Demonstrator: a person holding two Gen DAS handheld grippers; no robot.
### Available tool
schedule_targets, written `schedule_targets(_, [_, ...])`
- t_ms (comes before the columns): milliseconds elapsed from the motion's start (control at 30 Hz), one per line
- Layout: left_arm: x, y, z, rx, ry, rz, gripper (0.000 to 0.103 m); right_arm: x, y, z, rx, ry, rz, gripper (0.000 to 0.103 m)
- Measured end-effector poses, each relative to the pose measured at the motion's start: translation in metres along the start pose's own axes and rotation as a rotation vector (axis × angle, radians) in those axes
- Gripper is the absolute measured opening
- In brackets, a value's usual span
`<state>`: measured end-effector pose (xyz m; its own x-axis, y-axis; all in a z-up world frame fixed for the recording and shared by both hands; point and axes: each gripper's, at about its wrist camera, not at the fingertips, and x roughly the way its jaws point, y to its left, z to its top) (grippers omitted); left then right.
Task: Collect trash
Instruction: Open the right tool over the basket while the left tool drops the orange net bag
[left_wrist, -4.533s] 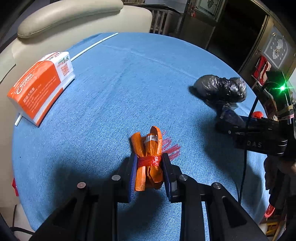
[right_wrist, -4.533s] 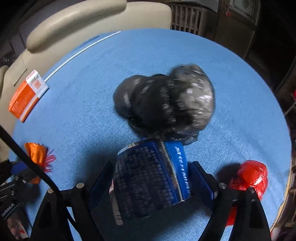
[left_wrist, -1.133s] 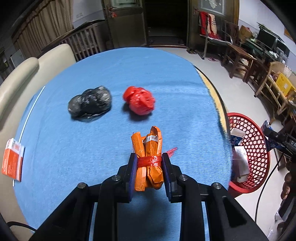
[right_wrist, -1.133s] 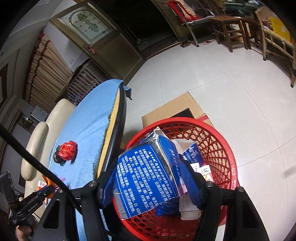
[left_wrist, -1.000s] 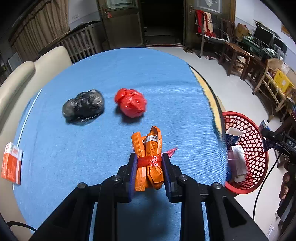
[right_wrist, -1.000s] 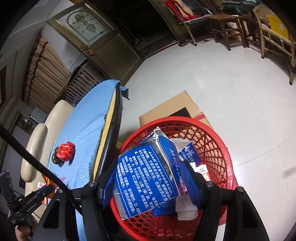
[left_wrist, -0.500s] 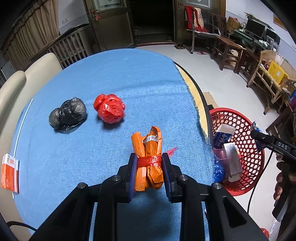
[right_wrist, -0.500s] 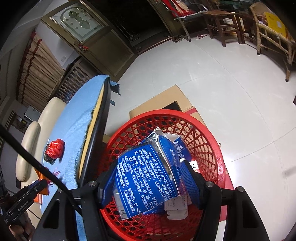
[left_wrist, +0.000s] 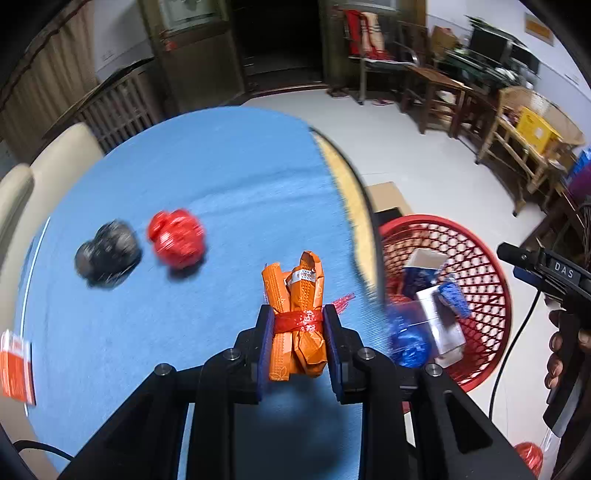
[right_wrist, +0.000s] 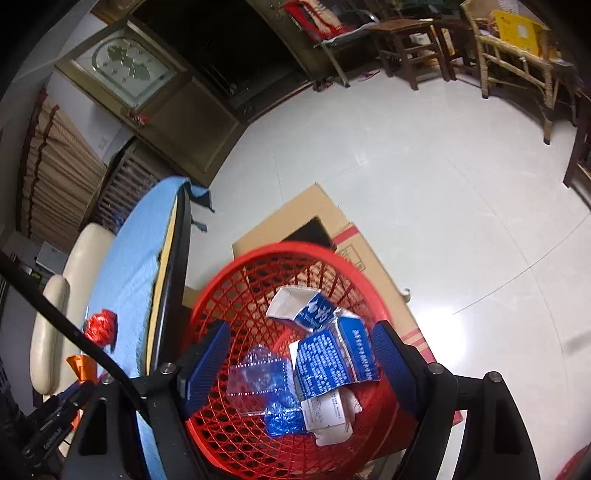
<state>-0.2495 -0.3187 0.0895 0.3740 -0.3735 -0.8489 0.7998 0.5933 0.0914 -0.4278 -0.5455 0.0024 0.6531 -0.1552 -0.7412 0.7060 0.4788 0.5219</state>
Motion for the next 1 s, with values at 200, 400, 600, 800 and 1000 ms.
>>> schedule_targets(200, [0.004,-0.045,0.018,0.07,-0.001,-0.085,0.028,-0.02,-0.007,0.007,0.02,-0.041,0.005,0.082])
schedule_targets(400, [0.013,-0.086,0.026,0.13,0.018,-0.129,0.028,-0.034,-0.02,0.01,0.04,-0.067,-0.006,0.082])
schedule_targets(600, [0.018,-0.111,0.031,0.172,0.026,-0.141,0.028,-0.047,-0.032,0.013,0.064,-0.09,-0.01,0.082])
schedule_targets(800, [0.031,-0.121,0.034,0.19,0.069,-0.145,0.036,-0.06,-0.036,0.016,0.069,-0.116,-0.003,0.082])
schedule_targets(1000, [0.037,-0.128,0.031,0.227,0.086,-0.097,0.078,-0.072,-0.032,0.018,0.056,-0.137,0.006,0.082])
